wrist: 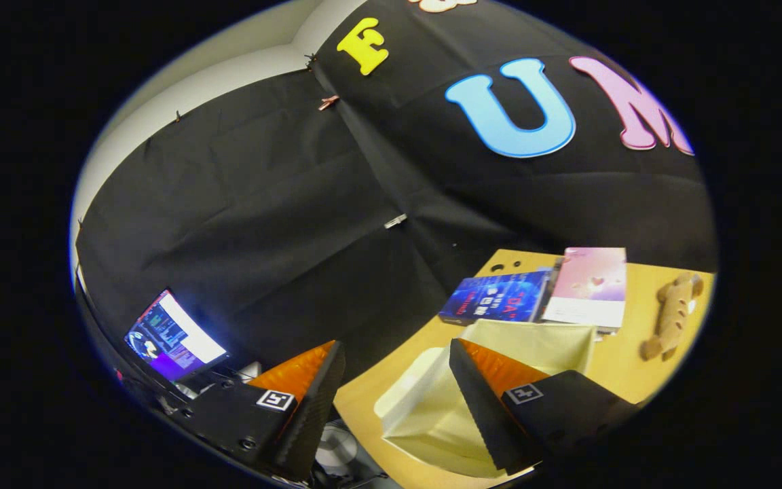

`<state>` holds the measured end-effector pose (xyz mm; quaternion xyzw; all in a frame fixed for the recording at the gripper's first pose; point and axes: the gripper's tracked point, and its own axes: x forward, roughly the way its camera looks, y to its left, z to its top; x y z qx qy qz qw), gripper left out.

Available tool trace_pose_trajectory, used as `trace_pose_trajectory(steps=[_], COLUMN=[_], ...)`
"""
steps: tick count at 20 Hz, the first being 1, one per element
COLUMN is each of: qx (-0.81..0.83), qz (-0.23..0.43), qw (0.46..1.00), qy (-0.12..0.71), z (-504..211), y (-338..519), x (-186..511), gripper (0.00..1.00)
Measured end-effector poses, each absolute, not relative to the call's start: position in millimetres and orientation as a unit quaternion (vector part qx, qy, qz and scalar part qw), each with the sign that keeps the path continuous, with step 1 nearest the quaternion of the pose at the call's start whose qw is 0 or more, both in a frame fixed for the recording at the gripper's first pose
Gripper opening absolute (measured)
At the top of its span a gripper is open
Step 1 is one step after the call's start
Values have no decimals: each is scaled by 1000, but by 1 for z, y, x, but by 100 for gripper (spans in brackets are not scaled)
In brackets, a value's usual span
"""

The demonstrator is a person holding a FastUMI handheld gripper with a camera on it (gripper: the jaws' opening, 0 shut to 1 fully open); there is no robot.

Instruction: Open the storage box then place both shoes into the box .Put the left shoe in first, then the right shoe, with the right side of both shoes facing outward in a uniform manner.

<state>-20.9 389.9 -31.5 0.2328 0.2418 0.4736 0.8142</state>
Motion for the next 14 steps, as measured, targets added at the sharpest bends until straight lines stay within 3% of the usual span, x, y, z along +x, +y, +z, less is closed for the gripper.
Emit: trace_pose_trajectory(steps=[6, 14], qx=[177, 141], qz=[367, 216], qw=[876, 895], qy=[257, 364], z=[-88, -222], y=[266, 119], x=[-14, -58], gripper=[96, 96])
